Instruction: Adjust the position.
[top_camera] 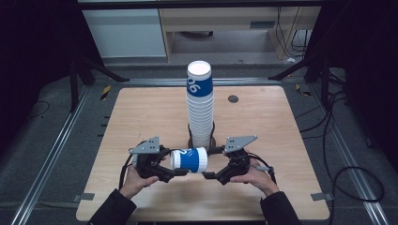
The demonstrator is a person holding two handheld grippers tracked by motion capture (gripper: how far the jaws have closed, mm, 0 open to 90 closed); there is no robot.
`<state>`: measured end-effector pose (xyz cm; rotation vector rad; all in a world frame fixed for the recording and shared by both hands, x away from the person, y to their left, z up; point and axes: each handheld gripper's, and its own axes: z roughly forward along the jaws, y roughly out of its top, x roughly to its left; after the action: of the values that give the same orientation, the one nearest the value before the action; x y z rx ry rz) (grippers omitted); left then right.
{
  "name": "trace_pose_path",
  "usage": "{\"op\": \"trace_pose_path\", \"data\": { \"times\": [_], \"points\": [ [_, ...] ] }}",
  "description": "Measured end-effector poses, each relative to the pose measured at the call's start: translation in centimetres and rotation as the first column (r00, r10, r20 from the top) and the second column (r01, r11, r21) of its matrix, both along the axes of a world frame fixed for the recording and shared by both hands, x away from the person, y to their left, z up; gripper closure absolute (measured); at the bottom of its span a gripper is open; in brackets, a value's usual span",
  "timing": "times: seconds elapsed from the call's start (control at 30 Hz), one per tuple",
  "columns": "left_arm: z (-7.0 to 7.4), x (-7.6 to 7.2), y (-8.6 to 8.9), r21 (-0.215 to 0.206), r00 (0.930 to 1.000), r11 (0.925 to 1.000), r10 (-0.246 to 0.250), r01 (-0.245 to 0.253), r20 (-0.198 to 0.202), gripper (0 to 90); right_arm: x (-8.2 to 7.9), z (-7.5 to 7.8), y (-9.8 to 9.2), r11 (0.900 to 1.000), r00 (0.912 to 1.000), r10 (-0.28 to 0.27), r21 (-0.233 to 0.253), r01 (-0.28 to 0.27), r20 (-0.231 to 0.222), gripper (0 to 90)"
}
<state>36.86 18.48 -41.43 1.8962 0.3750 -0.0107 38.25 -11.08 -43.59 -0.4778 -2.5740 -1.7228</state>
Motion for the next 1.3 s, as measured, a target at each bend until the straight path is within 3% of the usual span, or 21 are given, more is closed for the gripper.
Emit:
{"op": "trace_pose_path", "data": {
  "times": [0.2, 0.77, 1.07, 1.3],
  "points": [
    [-0.1, -0.2, -0.6, -0.001, 0.9989, 0.9991, -0.043, 0.043, -0.016, 25.8, -0.3, -0.1, 0.6, 0.997, 0.9972, 0.074, 0.03, -0.073, -0.011, 6.2],
    [-0.6, -0.4, -1.5, 0.031, 0.992, 0.992, -0.121, 0.122, -0.035, 26.0, -0.5, -0.6, 1.6, 0.984, 0.9835, 0.178, 0.036, -0.177, -0.03, 13.4],
    [-0.6, -0.4, -1.5, 0.049, 0.9908, 0.9906, -0.125, 0.128, -0.052, 25.9, -0.4, -0.8, 1.6, 0.98, 0.979, 0.197, 0.026, -0.196, -0.053, 16.3],
    [0.2, -0.2, -0.6, 0.061, 0.993, 0.9921, -0.107, 0.11, -0.051, 19.0, -0.3, -0.4, 1.1, 0.985, 0.9841, 0.175, 0.002, -0.175, -0.032, 16.6]
  ]
}}
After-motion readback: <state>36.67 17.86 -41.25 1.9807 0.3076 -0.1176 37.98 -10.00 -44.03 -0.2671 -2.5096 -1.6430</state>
